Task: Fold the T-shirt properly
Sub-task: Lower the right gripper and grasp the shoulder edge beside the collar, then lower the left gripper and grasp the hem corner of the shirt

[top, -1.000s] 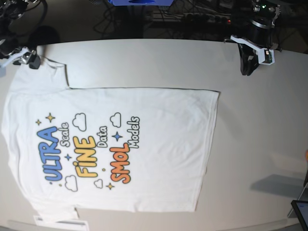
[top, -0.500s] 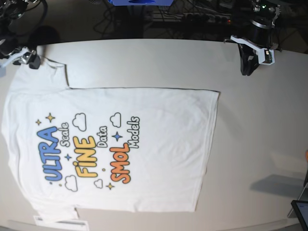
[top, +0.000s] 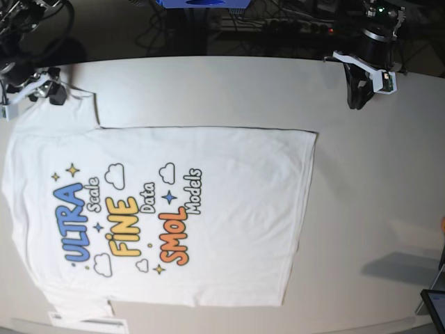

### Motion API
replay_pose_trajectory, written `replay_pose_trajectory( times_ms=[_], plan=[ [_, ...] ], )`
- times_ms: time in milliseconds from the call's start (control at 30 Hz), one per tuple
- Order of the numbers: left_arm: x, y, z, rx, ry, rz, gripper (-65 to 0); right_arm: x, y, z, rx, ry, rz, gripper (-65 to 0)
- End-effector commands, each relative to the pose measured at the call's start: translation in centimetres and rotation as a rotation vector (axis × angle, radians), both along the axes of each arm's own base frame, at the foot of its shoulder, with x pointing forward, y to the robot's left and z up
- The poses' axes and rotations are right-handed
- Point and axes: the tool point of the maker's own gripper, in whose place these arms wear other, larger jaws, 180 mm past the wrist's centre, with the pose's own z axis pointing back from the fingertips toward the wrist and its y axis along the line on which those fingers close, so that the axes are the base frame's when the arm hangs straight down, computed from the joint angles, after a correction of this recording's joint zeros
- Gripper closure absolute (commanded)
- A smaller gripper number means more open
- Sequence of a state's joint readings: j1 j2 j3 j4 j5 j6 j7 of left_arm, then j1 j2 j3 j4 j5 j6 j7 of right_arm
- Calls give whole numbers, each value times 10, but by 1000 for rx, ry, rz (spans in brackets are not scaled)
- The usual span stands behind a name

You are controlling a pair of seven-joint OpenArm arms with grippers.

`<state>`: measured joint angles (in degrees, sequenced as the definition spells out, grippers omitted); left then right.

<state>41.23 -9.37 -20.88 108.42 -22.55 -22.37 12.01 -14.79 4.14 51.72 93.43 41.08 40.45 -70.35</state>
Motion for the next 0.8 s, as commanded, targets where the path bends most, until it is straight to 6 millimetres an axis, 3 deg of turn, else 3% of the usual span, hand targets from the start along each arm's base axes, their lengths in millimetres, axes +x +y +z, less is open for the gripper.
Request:
replay_pose_trajectory(
  times_ms=[0, 167, 300, 400, 567, 767],
  plan=[
    [3, 1, 11, 7, -40, -4, -79, -20, 2, -12, 0, 107, 19, -340],
    [4, 1, 12, 2, -44, -2, -79, -19, 2, -12, 0, 104, 19, -205],
    [7, 1, 13, 1, -52, -1, -79, -18, 4, -12, 2, 104, 23, -15],
    [10, 1, 14, -2, -59, 1, -92, -18, 4, -12, 2, 104, 23, -10],
    [17, -2, 14, -132, -50, 38, -247, -18, 3, -13, 0, 106, 23, -1],
    [28, 0, -2, -360, 12, 95, -265, -19, 3, -13, -1, 107, 23, -1]
  ],
)
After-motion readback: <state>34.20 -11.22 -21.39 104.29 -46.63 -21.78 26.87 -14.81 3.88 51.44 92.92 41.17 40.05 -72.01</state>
